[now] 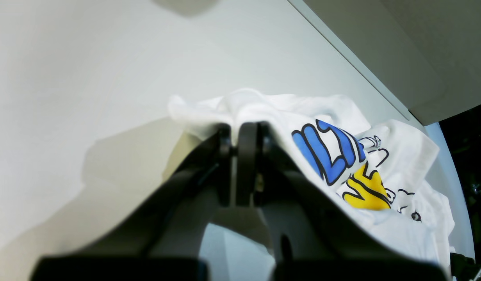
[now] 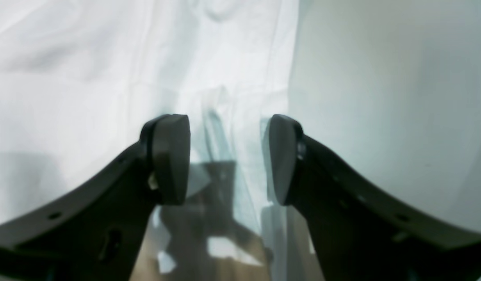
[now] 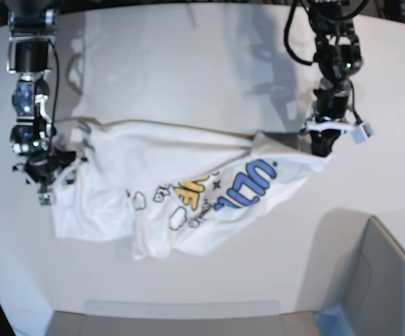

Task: Layout the t-shirt on the table in an organized manner, then fold the t-shirt properly
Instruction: 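Pull the grippers apart to stretch the t-shirt between them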

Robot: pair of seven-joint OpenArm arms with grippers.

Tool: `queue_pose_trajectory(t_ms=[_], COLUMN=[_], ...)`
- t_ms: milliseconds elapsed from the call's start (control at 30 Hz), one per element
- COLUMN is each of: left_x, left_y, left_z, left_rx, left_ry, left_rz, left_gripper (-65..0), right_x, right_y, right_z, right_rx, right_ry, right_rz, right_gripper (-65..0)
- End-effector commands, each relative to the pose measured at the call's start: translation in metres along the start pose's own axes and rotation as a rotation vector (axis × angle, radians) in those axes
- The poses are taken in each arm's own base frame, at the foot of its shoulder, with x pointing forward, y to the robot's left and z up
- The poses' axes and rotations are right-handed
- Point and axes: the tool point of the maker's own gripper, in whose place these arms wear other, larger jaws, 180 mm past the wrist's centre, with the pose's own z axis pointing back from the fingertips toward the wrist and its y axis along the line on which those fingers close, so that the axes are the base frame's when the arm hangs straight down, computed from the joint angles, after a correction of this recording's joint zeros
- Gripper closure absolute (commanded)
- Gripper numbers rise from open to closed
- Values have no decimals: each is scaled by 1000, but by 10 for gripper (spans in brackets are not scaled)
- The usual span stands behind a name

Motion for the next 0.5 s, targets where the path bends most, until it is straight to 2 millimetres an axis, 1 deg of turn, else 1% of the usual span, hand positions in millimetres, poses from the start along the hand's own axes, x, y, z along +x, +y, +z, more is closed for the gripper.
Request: queue_pose_trajectory(t_ms=[0, 67, 267, 367, 467], left_x=[13, 13, 13, 14, 13], left_y=[-8, -8, -8, -8, -8], left_z=[-1, -1, -2, -2, -2], left_rx=[-28, -28, -29, -29, -28], left_ry=[-43, -43, -44, -44, -43], left_rz=[-11, -11, -10, -11, -9], left_gripper=[0, 0, 0, 0, 0], right_x=[28, 34, 32, 20, 14], right_y=[-9, -8, -8, -12, -16], right_z=[8, 10, 9, 3, -3], right_rx=[-18, -17, -17, -23, -27], right_ry=[-80, -98, -91, -56, -29], right_rz=[8, 13, 9, -5, -16], right_gripper=[-324, -324, -324, -324, -324])
